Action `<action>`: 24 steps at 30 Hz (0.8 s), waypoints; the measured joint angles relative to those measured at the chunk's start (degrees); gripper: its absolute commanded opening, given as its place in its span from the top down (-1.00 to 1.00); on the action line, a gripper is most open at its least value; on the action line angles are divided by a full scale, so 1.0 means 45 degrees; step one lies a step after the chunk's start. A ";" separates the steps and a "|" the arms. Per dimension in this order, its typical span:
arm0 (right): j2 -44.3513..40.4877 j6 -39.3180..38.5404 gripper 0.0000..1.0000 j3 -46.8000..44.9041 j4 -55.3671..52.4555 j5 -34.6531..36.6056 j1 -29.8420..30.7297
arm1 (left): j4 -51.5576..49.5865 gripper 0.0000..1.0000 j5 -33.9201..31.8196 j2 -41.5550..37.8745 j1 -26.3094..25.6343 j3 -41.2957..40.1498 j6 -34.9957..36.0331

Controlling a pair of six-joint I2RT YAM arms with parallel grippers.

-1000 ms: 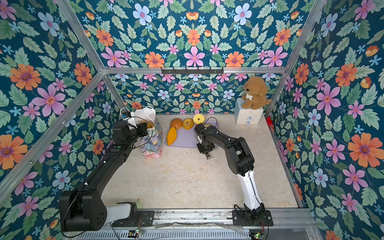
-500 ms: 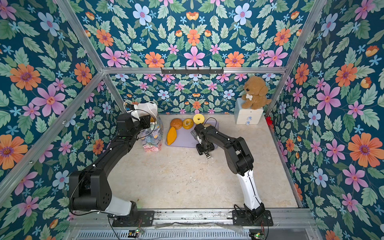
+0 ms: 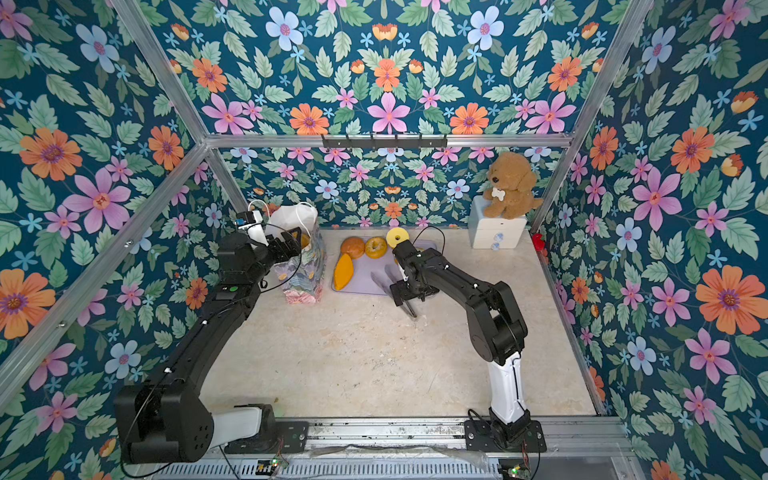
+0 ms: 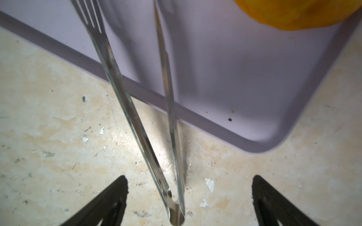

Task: Pack bread into a paper bag
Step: Move the paper bag to the center of the board, then reset both arms

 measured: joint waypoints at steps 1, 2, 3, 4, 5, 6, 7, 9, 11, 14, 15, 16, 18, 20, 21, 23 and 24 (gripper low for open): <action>-0.0316 0.0073 -0.99 -0.0112 0.0034 0.0044 -0.0005 | -0.0063 -0.99 -0.0005 -0.0160 0.0000 0.0000 0.0000; -0.0583 0.0185 -0.99 -0.0189 0.0053 0.0083 -0.0005 | -0.0117 -0.99 -0.0029 -0.0321 0.0000 0.0005 0.0000; -0.0933 0.0219 -0.99 -0.0282 0.0073 0.0131 0.0000 | -0.0233 -0.99 -0.0049 -0.0505 0.0005 0.0024 0.0000; -0.1205 0.0219 -0.99 -0.0355 0.0107 0.0180 0.0000 | -0.0267 -0.99 -0.0092 -0.0665 0.0005 0.0049 0.0000; -0.1481 0.0228 -0.99 -0.0447 0.0136 0.0233 0.0000 | -0.0291 -0.99 -0.0126 -0.0840 0.0005 0.0068 0.0010; -0.1768 0.0267 -0.99 -0.0568 0.0160 0.0243 0.0000 | -0.0418 -0.99 -0.0214 -0.1064 0.0000 0.0083 0.0044; -0.2127 0.0311 -0.99 -0.0763 0.0199 0.0325 0.0000 | -0.0597 -0.99 -0.0282 -0.1321 0.0000 0.0078 0.0058; -0.2871 0.0466 -0.99 -0.1239 0.0277 0.0539 -0.0005 | -0.0831 -0.99 -0.0427 -0.1899 0.0000 -0.0087 0.0189; -0.3993 0.0622 -0.99 -0.2205 0.0529 0.0709 -0.0102 | -0.1059 -0.99 -0.0933 -0.2769 -0.0005 -0.0680 0.0291; -0.6169 0.1015 -0.99 -0.4177 0.1185 0.0996 -0.0588 | -0.0899 -0.98 -0.2404 -0.4158 0.0005 -0.2356 0.0583; -0.6844 0.1209 -0.99 -0.4877 0.1486 0.1064 -0.0811 | -0.0636 -0.98 -0.2997 -0.4595 0.0005 -0.3225 0.0719; -0.7776 0.1336 -0.99 -0.5833 0.1909 0.1146 -0.1156 | -0.0350 -0.98 -0.3487 -0.4930 0.0024 -0.4114 0.0967; -0.9180 0.1598 -0.99 -0.7242 0.2399 0.1273 -0.1768 | 0.0151 -0.98 -0.4250 -0.5255 0.0039 -0.5552 0.1336; -1.0588 0.1603 -0.99 -0.8534 0.3026 0.1715 -0.2254 | 0.1151 -0.99 -0.4663 -0.5270 0.0034 -0.6965 0.1734; -1.1278 0.1588 -0.99 -0.9194 0.3385 0.1763 -0.2463 | 0.1710 -0.99 -0.4823 -0.5115 0.0024 -0.7548 0.1943; -1.2104 0.1530 -0.99 -1.0093 0.3925 0.1972 -0.2871 | 0.3147 -0.99 -0.4993 -0.4469 0.0024 -0.8621 0.2361; -1.2497 0.1477 -0.99 -1.0618 0.4313 0.2152 -0.3152 | 0.3959 -0.98 -0.4993 -0.4012 0.0024 -0.9107 0.2579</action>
